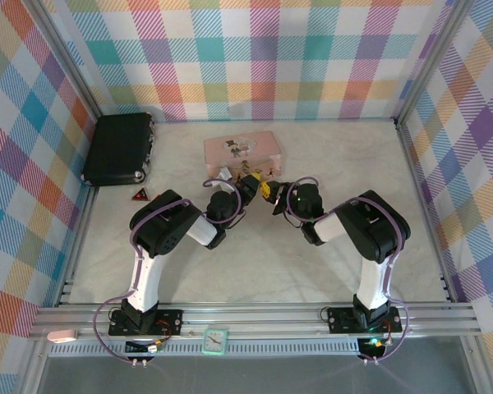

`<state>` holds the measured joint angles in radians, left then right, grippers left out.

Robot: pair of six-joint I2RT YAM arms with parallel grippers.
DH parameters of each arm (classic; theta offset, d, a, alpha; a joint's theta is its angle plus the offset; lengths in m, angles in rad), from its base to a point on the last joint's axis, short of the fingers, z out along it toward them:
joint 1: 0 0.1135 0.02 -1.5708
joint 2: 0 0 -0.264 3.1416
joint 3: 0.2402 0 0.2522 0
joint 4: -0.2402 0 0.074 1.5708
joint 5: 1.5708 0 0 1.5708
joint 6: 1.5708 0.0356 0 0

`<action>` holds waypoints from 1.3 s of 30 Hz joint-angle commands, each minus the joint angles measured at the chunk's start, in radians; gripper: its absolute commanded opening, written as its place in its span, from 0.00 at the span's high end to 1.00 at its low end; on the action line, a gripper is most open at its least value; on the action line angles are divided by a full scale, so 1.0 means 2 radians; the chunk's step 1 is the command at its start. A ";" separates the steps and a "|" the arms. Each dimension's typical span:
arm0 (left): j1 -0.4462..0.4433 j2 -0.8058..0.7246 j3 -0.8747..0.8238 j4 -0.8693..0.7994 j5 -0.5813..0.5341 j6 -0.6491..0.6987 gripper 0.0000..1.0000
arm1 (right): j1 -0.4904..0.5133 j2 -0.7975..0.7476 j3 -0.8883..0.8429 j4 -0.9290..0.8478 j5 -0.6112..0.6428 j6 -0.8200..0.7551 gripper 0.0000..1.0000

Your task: Unlock the padlock with the key

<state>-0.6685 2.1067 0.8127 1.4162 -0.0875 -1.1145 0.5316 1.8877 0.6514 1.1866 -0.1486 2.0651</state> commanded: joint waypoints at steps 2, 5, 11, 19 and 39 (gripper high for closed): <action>-0.013 0.007 -0.010 -0.029 0.028 0.038 1.00 | -0.003 -0.014 0.022 0.110 -0.005 0.173 0.96; -0.011 -0.004 -0.019 -0.036 0.018 0.029 1.00 | -0.011 0.012 0.014 0.110 -0.048 0.111 0.79; -0.010 -0.038 -0.031 -0.097 0.001 0.026 1.00 | -0.014 0.026 -0.012 0.085 -0.076 -0.018 0.66; -0.011 -0.090 -0.034 -0.210 -0.018 0.031 1.00 | -0.026 -0.031 -0.050 -0.050 -0.116 -0.202 0.55; -0.010 -0.149 -0.056 -0.353 -0.011 0.025 0.40 | -0.026 -0.256 0.079 -0.618 -0.045 -0.715 0.42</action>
<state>-0.6914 1.8687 0.7193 0.7891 -0.1059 -1.0710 0.4725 1.3872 0.7681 0.0776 -0.2668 0.7914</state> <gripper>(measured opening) 0.590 0.578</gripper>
